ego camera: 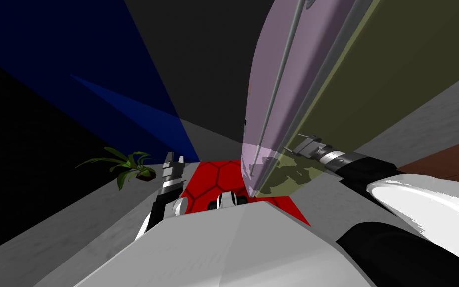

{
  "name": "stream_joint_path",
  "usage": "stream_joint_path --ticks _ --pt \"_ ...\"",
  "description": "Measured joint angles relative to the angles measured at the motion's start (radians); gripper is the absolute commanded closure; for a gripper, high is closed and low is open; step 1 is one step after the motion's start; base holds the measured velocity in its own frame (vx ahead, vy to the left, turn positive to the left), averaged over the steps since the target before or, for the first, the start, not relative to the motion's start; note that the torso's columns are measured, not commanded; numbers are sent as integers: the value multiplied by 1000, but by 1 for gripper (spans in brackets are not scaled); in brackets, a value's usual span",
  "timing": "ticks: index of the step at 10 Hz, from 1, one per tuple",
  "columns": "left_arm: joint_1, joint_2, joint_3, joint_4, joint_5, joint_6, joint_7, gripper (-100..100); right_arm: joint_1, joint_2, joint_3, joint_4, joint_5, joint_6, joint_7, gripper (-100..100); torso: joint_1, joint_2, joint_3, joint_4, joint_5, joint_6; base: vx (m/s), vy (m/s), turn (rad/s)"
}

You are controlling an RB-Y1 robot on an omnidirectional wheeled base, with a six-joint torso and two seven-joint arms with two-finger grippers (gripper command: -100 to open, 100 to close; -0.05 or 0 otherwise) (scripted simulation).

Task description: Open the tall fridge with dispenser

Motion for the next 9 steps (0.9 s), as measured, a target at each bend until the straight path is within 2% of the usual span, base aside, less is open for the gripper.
stream_joint_path --ticks 1,3,5,7,9 --pt "0 0 0 0 0 0 0 0 6 -16 -15 4 31 3 -6 -100 3 -2 -2 -1 2 -1 44 75 5" --pt "0 0 0 0 0 0 0 0 38 -34 -51 -1 31 20 9 -100 0 -2 -1 -1 -1 -1 15 53 7" --pt "0 0 0 0 0 0 0 0 27 -51 -58 -8 86 10 -10 -100 -9 -3 -2 0 -4 1 26 56 16" --pt "0 0 0 0 0 0 0 0 58 -63 -88 -22 114 30 -4 -100 -12 -3 -1 0 -5 2 24 49 -12" --pt "0 0 0 0 0 0 0 0 54 -87 -105 -15 138 25 -18 -100 -12 -4 -3 0 -5 1 13 37 -11"
